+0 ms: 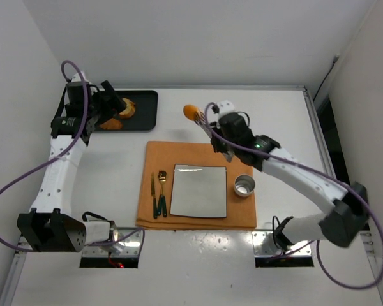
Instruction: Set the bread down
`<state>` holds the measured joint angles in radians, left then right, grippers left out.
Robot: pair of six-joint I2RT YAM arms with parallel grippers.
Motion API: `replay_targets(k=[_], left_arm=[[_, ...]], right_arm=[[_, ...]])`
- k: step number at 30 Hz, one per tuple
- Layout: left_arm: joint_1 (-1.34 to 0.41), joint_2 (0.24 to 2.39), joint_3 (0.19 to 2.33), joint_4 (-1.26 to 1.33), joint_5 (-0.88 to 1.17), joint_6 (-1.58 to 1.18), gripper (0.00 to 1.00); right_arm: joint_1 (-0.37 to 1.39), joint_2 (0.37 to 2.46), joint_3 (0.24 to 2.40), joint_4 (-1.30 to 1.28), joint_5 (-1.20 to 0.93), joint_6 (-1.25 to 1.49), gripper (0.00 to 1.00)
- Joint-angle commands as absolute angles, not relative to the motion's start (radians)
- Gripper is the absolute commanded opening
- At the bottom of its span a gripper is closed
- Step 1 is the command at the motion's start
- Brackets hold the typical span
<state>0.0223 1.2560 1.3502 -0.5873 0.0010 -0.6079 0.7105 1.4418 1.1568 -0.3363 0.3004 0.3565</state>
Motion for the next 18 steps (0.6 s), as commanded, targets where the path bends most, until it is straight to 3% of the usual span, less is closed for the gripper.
replay_targets(k=[1, 8, 18], left_arm=[[0.034, 1.229, 1.333, -0.54, 0.06, -0.635, 1.0], [0.034, 1.229, 1.301, -0.531, 0.083, -0.635, 1.0], [0.034, 1.238, 1.282, -0.522, 0.092, -0.644, 1.0]], right_arm=[[0.73, 1.185, 1.039, -0.463, 0.331, 0.492, 0.03], [0.75, 0.939, 0.832, -0.626, 0.171, 0.649, 0.01], [0.834, 0.968, 0.758, -0.635, 0.092, 0.672, 0.0]])
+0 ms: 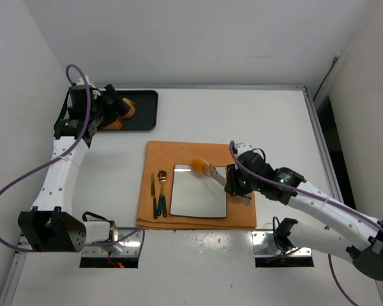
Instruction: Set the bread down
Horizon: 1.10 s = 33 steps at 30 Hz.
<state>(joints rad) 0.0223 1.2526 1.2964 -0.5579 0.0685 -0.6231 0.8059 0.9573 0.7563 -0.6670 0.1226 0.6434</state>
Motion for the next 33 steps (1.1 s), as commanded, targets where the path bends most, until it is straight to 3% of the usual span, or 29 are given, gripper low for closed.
replay_targets(k=[1, 17, 20, 33], left_arm=[[0.034, 1.238, 1.282, -0.512, 0.092, -0.644, 1.0], [0.014, 1.276, 1.282, -0.494, 0.101, -0.653, 1.0], [0.014, 1.276, 1.282, -0.494, 0.101, -0.653, 1.0], [0.005, 1.285, 1.273, -0.485, 0.101, -0.663, 1.0]], right_arm=[[0.834, 0.98, 0.746, -0.635, 0.08, 0.672, 0.0], [0.888, 0.934, 0.733, -0.698, 0.037, 0.64, 0.02], [0.888, 0.956, 0.755, -0.721, 0.037, 0.64, 0.11], [0.888, 0.937, 0.842, -0.842, 0.135, 0.673, 0.26]])
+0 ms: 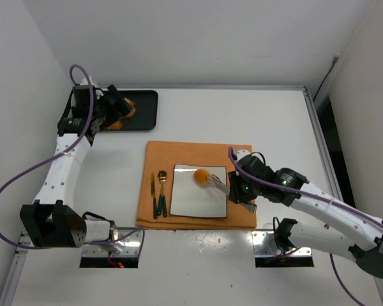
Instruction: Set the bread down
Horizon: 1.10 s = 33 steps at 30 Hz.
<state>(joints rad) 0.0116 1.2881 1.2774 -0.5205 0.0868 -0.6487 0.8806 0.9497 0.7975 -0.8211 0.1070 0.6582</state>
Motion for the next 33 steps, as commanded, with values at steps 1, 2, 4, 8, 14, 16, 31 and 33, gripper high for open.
replay_targets(k=[1, 2, 4, 8, 14, 16, 31, 33], left_arm=[[0.005, 1.285, 1.273, -0.485, 0.101, -0.663, 1.0], [0.005, 1.285, 1.273, -0.485, 0.101, -0.663, 1.0], [0.005, 1.285, 1.273, -0.485, 0.101, -0.663, 1.0], [0.005, 1.285, 1.264, -0.476, 0.101, -0.663, 1.0], [0.005, 1.295, 1.264, -0.476, 0.112, -0.672, 1.0], [0.005, 1.304, 1.264, -0.466, 0.112, -0.672, 1.0], [0.005, 1.304, 1.264, -0.466, 0.121, -0.672, 1.0], [0.005, 1.313, 1.264, -0.466, 0.121, -0.672, 1.0]], right_arm=[[0.888, 0.937, 0.851, -0.854, 0.135, 0.673, 0.26], [0.888, 0.937, 0.851, -0.864, 0.135, 0.673, 0.26], [0.888, 0.937, 0.862, -0.873, 0.135, 0.664, 0.28], [0.888, 0.937, 0.882, -0.885, 0.159, 0.664, 0.31], [0.888, 0.946, 0.913, -0.905, 0.17, 0.664, 0.34], [0.888, 0.946, 0.913, -0.905, 0.17, 0.655, 0.34], [0.888, 0.957, 0.954, -0.943, 0.201, 0.646, 0.42], [0.888, 0.966, 0.974, -0.953, 0.232, 0.646, 0.42]])
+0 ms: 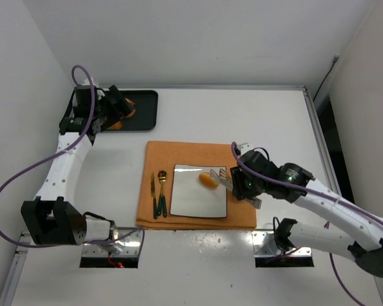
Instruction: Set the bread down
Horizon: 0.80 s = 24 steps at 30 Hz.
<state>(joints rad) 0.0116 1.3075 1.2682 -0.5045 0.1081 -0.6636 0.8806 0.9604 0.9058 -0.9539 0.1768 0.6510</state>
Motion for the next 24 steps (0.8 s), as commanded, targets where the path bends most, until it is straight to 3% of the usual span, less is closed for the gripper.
replay_targets(k=[1, 8, 18, 24], left_arm=[[0.005, 1.313, 1.264, -0.466, 0.121, -0.672, 1.0], [-0.005, 1.313, 1.264, -0.457, 0.121, -0.672, 1.0], [-0.005, 1.322, 1.264, -0.457, 0.121, -0.672, 1.0], [-0.005, 1.322, 1.264, -0.457, 0.132, -0.672, 1.0]], right_arm=[[0.888, 0.966, 0.974, -0.965, 0.245, 0.646, 0.42], [0.868, 0.992, 1.061, -0.913, 0.396, 0.62, 0.45], [0.827, 1.342, 1.253, -0.618, 0.74, 0.445, 0.46], [0.678, 1.552, 1.385, -0.41, 0.772, 0.286, 0.46]])
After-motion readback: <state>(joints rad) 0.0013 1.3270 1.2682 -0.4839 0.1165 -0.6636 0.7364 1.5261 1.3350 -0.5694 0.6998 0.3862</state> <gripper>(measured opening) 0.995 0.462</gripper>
